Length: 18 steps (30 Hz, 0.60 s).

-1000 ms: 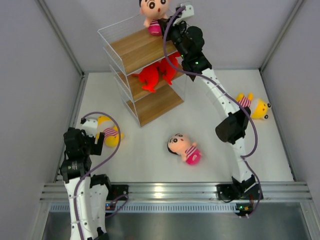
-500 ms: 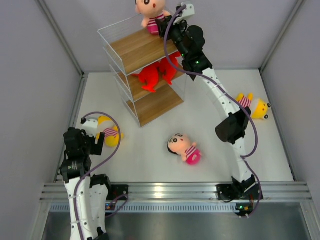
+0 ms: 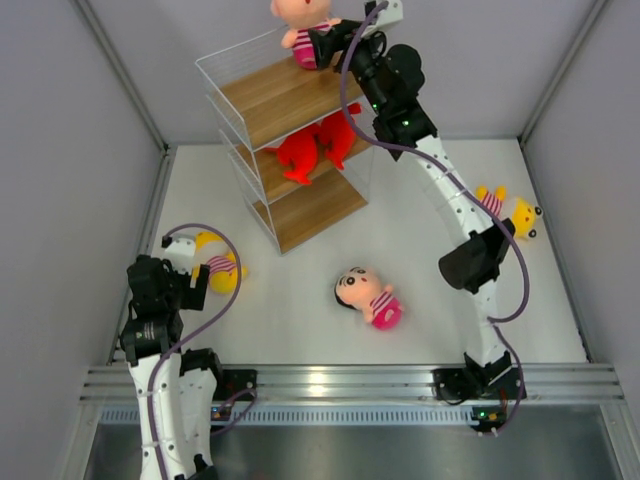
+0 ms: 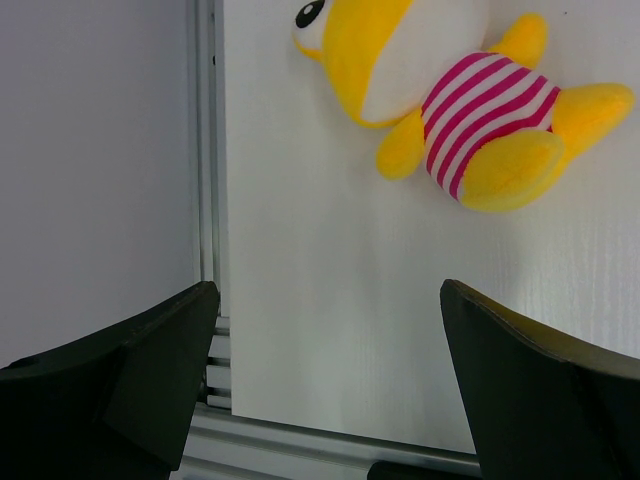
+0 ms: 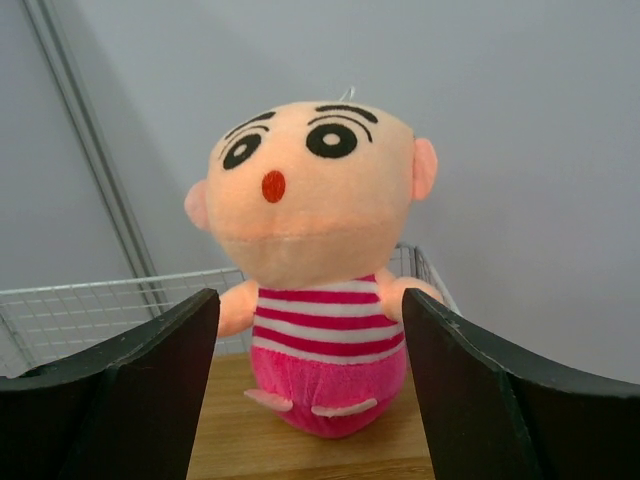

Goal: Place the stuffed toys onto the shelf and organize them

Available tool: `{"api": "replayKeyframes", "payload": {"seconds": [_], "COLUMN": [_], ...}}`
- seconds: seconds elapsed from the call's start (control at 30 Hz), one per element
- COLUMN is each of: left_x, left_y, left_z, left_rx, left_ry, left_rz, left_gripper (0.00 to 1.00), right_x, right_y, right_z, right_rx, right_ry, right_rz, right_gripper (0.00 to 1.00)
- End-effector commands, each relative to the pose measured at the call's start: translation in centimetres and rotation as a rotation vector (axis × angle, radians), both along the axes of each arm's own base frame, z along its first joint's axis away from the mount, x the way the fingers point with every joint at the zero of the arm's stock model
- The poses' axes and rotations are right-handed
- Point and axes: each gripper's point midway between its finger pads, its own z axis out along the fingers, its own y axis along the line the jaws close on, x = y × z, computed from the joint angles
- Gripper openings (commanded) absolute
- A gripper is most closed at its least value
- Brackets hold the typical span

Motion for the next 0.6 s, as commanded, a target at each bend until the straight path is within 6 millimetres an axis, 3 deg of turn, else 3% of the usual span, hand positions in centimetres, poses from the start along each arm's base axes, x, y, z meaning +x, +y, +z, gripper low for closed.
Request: {"api": "replayKeyframes", "payload": {"seconds": [0.0, 0.17, 0.2, 0.23, 0.3, 0.33, 0.4, 0.43, 0.5, 0.53, 0.57], "left_x": [0.2, 0.1, 0.1, 0.1, 0.1, 0.1, 0.2, 0.2, 0.3, 0.3, 0.3], "left_y": [-0.1, 0.0, 0.1, 0.1, 0.2, 0.1, 0.1, 0.0, -0.1, -0.2, -0.2], "left_z": [0.1, 0.2, 0.3, 0.3, 0.3, 0.3, 0.3, 0.3, 0.4, 0.3, 0.2], "left_rx": [-0.009, -0.003, 0.000, 0.001, 0.005, 0.003, 0.001, -0.002, -0.004, -0.005, -0.003], "left_ry": [-0.014, -0.017, -0.019, -0.017, -0.016, -0.017, -0.017, -0.018, -0.020, -0.017, -0.012], "left_rz": [0.001, 0.005, 0.010, 0.011, 0.012, 0.010, 0.004, -0.001, -0.007, -0.009, -0.010], "left_gripper": [0.99, 0.99, 0.99, 0.99, 0.99, 0.99, 0.99, 0.99, 0.99, 0.99, 0.99], "right_x": [-3.0, -5.5, -5.9, -8.0, -9.7, -12.3, -14.6, -17.2, -19.5, -21.6, -22.6], "right_y": [-2.2, -3.4, -3.7, -4.7, -5.8, -7.2, -8.9, -10.1, -11.5, -12.8, -13.2], "right_z": [5.2, 7.5, 7.1, 8.7, 7.2, 7.2, 5.5, 3.2, -0.1, -4.1, -6.4], "right_rx": [0.041, 0.063, 0.047, 0.058, 0.013, -0.002, -0.032, -0.073, -0.128, -0.183, -0.213], "right_ry": [-0.096, -0.094, -0.055, -0.062, 0.039, 0.061, 0.133, 0.206, 0.305, 0.414, 0.468], "right_rz": [-0.005, 0.016, 0.016, 0.020, 0.001, -0.006, -0.045, -0.041, -0.037, -0.036, -0.021], "right_gripper": [0.74, 0.85, 0.93, 0.98, 0.99, 0.99, 0.99, 0.99, 0.99, 0.99, 0.99]}}
